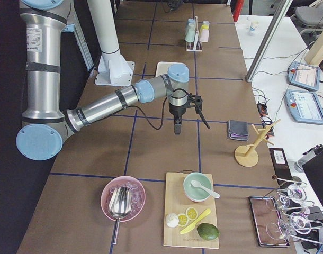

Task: Pick up and place green cup on tray

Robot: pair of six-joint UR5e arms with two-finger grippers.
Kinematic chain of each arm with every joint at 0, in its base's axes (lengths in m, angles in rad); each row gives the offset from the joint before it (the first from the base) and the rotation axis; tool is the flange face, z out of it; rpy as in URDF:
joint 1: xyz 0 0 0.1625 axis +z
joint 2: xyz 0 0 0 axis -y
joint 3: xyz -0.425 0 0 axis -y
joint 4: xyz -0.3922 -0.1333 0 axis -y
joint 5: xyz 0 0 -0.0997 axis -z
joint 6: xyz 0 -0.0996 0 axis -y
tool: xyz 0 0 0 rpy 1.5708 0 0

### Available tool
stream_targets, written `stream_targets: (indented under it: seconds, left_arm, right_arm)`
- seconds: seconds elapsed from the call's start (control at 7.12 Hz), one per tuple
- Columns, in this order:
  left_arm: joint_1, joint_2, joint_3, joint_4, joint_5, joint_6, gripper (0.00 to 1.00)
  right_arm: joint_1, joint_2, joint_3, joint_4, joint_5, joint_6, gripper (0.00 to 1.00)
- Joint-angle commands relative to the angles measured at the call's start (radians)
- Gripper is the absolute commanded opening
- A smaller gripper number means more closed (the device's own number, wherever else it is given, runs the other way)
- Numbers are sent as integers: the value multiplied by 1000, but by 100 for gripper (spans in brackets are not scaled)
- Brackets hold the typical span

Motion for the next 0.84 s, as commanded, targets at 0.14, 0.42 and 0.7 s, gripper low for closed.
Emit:
stream_targets:
  seconds: [0.14, 0.42, 0.7]
  left_arm:
    - [111, -62, 177, 56, 201, 179, 99]
    - [143, -99, 314, 57, 289, 311, 99]
    - [181, -96, 352, 59, 356, 443, 99]
  right_arm:
    - [42, -25, -26, 2, 4, -56, 100]
    - [45, -25, -30, 2, 4, -53, 100]
    - [45, -24, -30, 2, 18, -50, 100]
